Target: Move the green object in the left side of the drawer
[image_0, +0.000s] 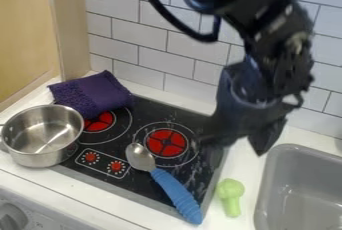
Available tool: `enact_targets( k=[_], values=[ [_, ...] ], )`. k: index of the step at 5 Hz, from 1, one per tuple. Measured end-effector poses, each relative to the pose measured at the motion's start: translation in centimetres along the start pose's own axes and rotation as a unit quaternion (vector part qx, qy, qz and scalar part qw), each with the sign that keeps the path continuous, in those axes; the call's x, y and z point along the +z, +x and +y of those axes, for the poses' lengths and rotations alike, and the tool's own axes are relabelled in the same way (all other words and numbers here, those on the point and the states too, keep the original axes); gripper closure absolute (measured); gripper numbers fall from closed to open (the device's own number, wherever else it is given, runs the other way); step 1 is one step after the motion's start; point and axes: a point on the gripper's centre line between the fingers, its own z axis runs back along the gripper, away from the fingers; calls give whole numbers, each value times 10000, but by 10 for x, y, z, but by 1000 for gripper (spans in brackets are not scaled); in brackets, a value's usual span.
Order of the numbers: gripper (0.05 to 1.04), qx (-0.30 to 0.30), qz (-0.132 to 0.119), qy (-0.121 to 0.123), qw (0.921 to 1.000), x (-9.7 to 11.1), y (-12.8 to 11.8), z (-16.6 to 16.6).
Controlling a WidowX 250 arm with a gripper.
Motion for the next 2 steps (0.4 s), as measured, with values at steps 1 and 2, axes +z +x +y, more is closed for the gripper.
enact_targets(
  k=[1, 2],
  values=[
    [84, -94, -24, 85, 9999, 6, 2, 5],
    [84, -145, -29, 83, 9999, 6, 2, 5]
  ],
)
